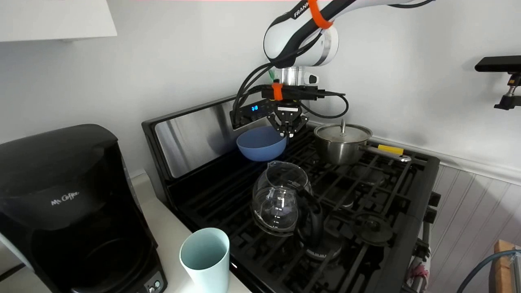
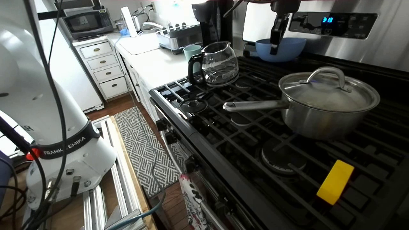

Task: Move the purple bowl to the right

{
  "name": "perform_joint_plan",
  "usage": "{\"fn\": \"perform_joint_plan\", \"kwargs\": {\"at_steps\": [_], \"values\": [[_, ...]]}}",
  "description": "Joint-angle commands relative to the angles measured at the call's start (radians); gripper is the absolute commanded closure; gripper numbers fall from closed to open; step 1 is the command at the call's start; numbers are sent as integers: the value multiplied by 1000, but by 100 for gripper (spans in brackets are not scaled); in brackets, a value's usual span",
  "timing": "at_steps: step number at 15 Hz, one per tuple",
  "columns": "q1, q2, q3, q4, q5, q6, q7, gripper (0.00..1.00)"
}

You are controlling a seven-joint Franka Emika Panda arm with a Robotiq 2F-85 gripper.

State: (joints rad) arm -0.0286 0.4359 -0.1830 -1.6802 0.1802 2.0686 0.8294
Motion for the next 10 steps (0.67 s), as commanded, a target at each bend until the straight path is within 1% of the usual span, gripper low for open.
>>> {"fn": "perform_joint_plan", "kwargs": {"at_steps": [1,2,3,4,7,8,10], "values": [[31,-155,-16,-245,-24,191,173,99],[28,-181,-5,-296,-4,237,197,99],[-3,-79,12,-148,-11,146,127,99],[-2,-94,14,-176,-10,161,133,95],[-4,-88,15,-168,-10,159,130,95],[-4,-84,15,-165,-10,159,130,99],[-9,-109,4,-213,-12,172,146,99]]}}
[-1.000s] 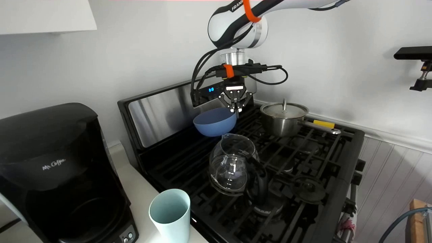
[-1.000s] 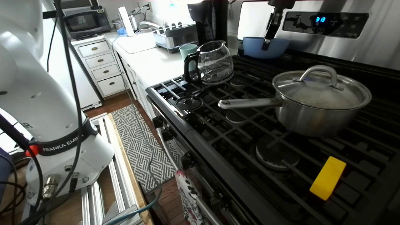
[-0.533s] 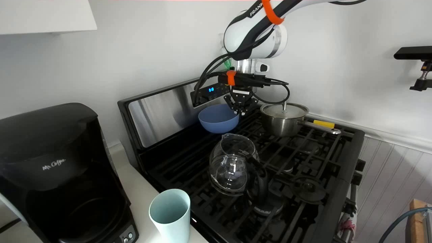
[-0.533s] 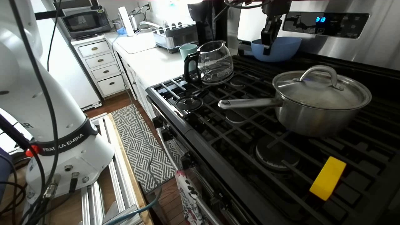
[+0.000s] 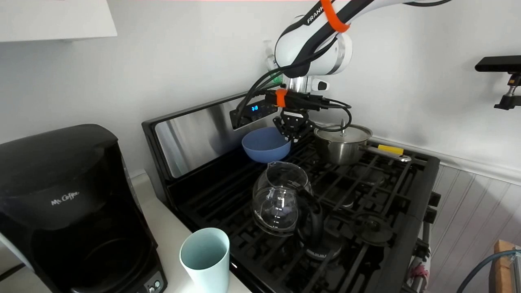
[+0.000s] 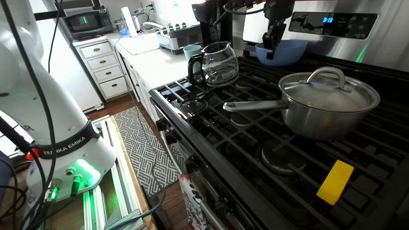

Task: Move the purple bowl to the right

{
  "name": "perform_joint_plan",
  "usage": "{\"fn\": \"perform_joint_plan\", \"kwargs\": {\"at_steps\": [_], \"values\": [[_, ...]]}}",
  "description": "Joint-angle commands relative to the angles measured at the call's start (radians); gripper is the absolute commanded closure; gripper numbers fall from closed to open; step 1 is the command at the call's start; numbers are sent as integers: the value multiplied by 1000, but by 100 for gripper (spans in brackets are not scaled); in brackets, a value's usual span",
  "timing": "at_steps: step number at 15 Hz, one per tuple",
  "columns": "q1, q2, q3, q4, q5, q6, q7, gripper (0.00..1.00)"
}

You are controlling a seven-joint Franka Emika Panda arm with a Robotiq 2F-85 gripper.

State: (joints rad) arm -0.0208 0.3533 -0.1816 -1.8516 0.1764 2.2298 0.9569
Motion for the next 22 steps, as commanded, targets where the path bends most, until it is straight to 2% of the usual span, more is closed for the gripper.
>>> {"fn": "perform_joint_plan", "kwargs": {"at_steps": [1,8,15,21,22], "values": [[-22,-36,0,-62,-5,14,17,99],[-76,-74,-3,-188,63,106,-11,99],[-87,-42,14,-204,103,185,-52,99],[-94,-47,25,-232,153,184,-82,99],[-95,-46,24,-236,161,184,-82,70]]}}
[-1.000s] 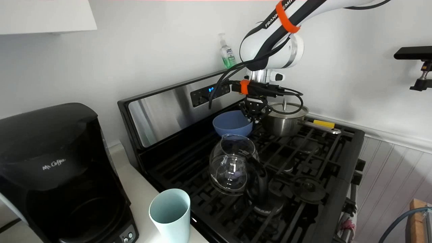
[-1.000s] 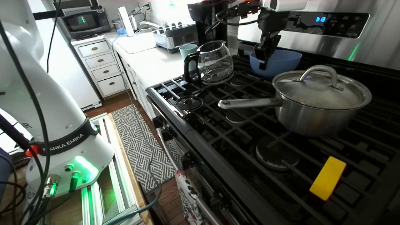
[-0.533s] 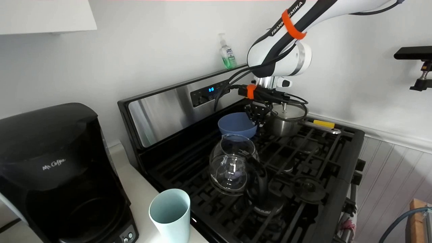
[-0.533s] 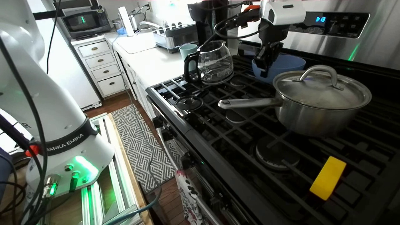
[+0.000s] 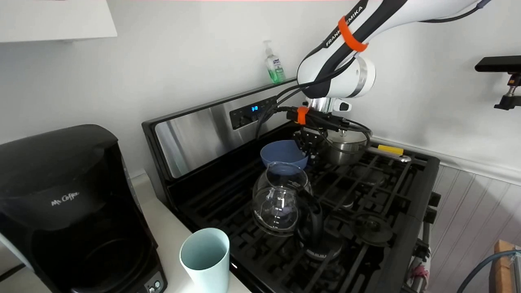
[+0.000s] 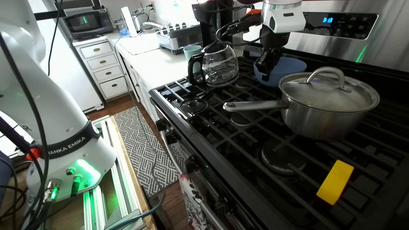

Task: Move the purple bowl to the right

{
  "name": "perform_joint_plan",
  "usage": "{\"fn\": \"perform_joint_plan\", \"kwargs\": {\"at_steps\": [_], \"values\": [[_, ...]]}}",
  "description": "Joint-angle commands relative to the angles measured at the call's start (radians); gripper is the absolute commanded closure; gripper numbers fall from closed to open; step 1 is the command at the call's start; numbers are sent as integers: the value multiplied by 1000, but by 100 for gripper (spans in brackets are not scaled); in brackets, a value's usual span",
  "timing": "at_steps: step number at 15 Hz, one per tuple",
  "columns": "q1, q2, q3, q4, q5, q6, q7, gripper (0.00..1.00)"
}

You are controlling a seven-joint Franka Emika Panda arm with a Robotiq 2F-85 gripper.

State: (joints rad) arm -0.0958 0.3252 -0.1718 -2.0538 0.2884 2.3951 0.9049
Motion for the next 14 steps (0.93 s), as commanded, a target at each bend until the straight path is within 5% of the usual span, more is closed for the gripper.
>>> {"fn": "perform_joint_plan", "kwargs": {"at_steps": [1,7,11,12,13,14], "values": [[-20,-19,12,-38,54,19,-29,69],[-6,-133,-12,-109,1,41,-27,27],[-8,-242,-7,-160,-69,5,-140,2],[-12,-262,-2,-169,-76,-1,-184,0],[-14,-183,-2,-104,-47,5,-125,12],[-15,-209,-1,-119,-55,1,-150,5]]}}
